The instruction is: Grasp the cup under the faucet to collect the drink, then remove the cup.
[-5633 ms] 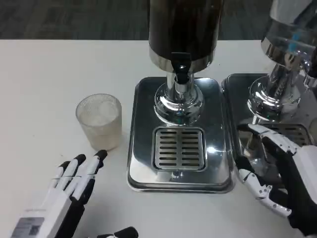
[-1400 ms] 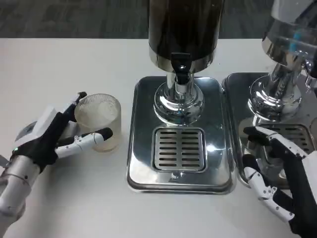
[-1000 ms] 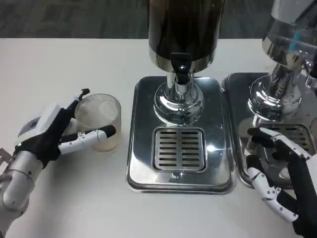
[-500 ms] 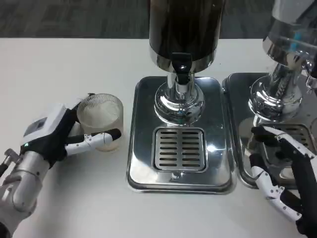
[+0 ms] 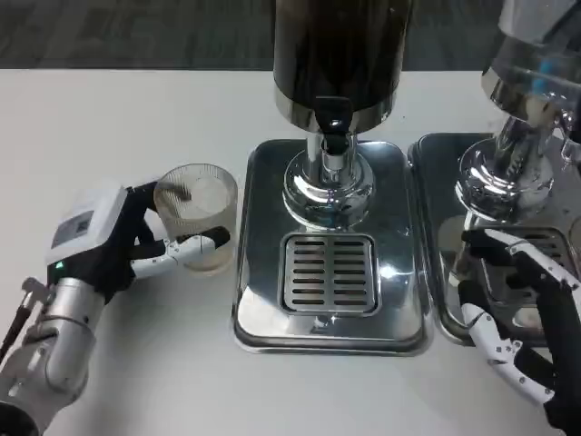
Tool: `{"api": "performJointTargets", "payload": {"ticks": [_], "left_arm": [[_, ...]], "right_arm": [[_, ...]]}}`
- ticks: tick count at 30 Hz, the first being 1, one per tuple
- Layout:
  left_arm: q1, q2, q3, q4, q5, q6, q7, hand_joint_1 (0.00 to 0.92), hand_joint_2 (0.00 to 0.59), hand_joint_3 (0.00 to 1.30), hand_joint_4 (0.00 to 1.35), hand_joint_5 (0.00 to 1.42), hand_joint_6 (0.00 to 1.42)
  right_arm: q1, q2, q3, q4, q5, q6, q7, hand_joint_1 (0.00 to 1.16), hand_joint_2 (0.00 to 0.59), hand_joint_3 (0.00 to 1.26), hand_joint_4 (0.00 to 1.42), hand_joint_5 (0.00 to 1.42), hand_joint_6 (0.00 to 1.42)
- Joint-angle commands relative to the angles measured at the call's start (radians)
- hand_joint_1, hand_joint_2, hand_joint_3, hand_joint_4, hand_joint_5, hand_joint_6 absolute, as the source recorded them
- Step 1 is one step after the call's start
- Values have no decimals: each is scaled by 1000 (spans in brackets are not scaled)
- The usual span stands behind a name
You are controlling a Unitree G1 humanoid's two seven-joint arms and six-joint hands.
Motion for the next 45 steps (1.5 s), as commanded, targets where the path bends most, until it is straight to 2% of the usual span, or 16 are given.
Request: {"api": "performJointTargets", "payload": {"ticks": [1,16,28,34,45], "left_arm": [[16,-3,-11,-11,17,-23,82,292,143,527,694,970,1291],[103,27,8,-55,20,-107,231,268,156,551,726,1000,1304],[183,60,27,-170,28,-216,258,260,158,560,741,1001,1311],[204,34,12,-252,46,-252,221,257,156,560,742,1001,1312],[160,-45,-23,-263,67,-230,142,243,154,560,742,1001,1312]], "right_arm": [[15,-1,-7,-9,2,-1,6,330,422,343,365,356,469],[-1,-3,-4,9,14,-14,14,337,422,339,366,356,469],[-11,4,1,24,15,-26,11,339,427,339,366,356,469],[-12,10,2,26,14,-29,9,339,428,339,366,356,469],[3,22,1,10,7,-29,0,339,428,339,368,356,469]]}}
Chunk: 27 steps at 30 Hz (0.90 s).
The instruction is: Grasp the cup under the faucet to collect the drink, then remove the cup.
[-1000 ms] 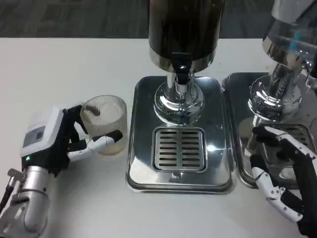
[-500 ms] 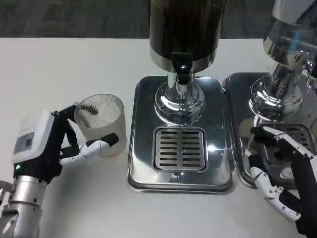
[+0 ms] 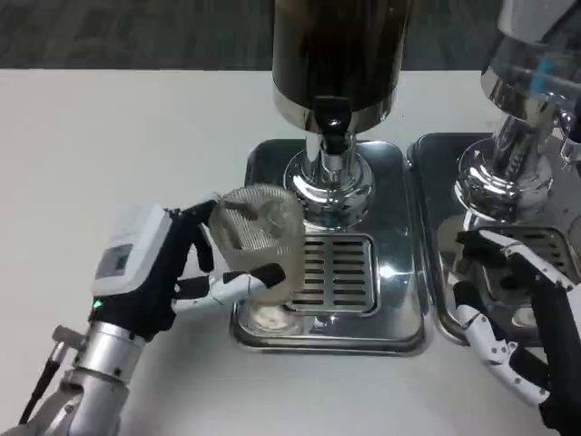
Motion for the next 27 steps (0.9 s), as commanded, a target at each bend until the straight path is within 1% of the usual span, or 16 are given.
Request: {"api": "performJointTargets", "payload": {"ticks": [1,5,15,20,24,27], "left_arm": [[-47,-32,-6,-1,9,3,-14,243,153,560,742,1001,1312],[-69,-60,-21,26,26,23,-29,241,153,564,742,1001,1312],[-108,-94,-50,71,39,62,-38,235,149,563,742,991,1312],[-128,-108,-60,98,49,83,-43,221,152,560,727,979,1281],[-151,-117,-70,128,47,111,-60,214,148,517,681,929,1240],[-160,-116,-70,142,41,116,-71,204,146,481,648,901,1205]], "right_arm": [[15,10,0,-17,3,-11,-9,340,428,339,370,356,469],[24,19,1,-26,-1,-9,-13,340,428,339,373,356,469],[43,32,-1,-42,-6,-8,-10,340,428,339,375,356,469],[47,35,0,-51,-7,-6,-8,341,424,339,375,356,469],[51,39,1,-56,-6,-4,-6,341,423,339,376,356,469],[54,42,2,-57,-6,-3,-6,341,423,339,376,356,469]]}}
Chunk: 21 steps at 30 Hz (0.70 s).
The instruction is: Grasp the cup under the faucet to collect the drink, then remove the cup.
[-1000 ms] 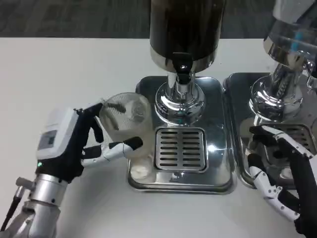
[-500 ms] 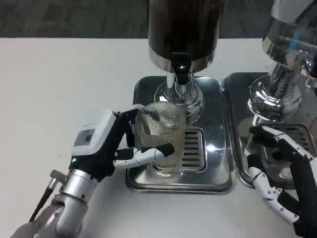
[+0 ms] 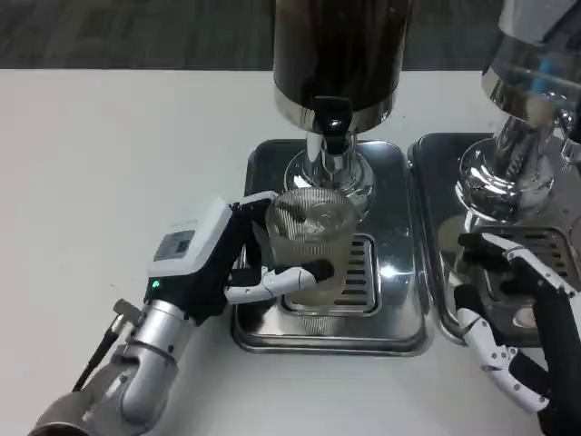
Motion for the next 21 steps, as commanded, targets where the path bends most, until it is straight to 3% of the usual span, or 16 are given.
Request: {"api": "performJointTargets", "payload": {"ticks": [1,9,21], "left_arm": [[-25,-1,-4,24,-9,15,-26,199,142,469,640,891,1191],[-29,4,0,21,-20,7,-46,145,112,354,515,808,1082],[-10,18,12,-4,-76,-30,-133,102,97,334,471,756,1004]], "right_arm": [[13,7,2,-17,-1,-3,-3,341,423,339,376,356,469],[5,10,8,-7,0,-4,-2,341,424,343,376,356,469],[-7,11,11,12,2,-5,-6,341,427,347,376,356,469]]}}
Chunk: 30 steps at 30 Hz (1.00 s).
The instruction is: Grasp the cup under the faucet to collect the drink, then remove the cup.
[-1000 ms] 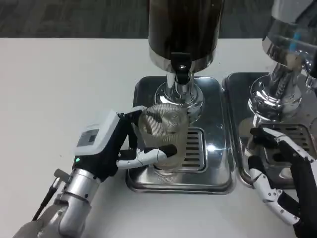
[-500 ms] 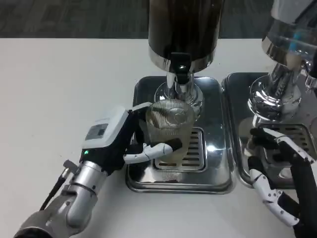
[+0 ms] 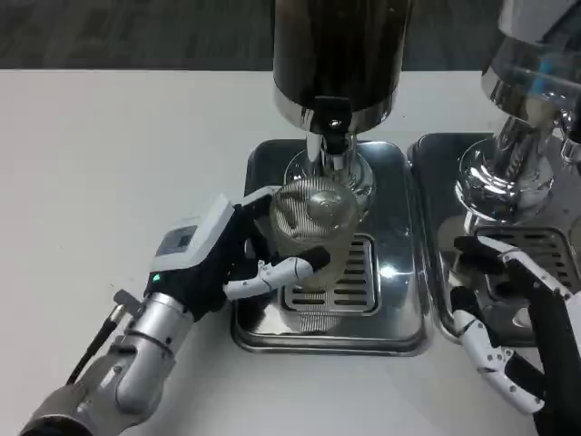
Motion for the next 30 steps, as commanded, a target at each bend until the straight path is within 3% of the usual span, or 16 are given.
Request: {"api": "performJointTargets", "payload": {"ticks": [1,12,20,27,30], "left_arm": [[7,7,11,-18,-28,-22,-43,102,96,334,473,755,1003],[33,7,12,-56,-65,-63,-133,102,96,333,495,773,987],[49,10,7,-93,-53,-49,-120,105,102,317,472,769,963],[43,27,23,-90,-60,-8,-132,51,79,166,217,552,692],[43,34,26,-97,-56,11,-132,34,79,138,176,493,598]], "right_arm": [[-8,4,2,8,2,-5,-6,341,427,347,376,356,469],[-22,1,1,23,2,-7,-8,346,435,348,376,356,469],[-29,-1,2,32,5,-9,-5,349,437,348,376,356,469],[-25,3,3,32,7,-11,-7,351,437,352,376,356,469],[-24,3,5,32,8,-12,-6,351,437,356,376,356,469]]}}
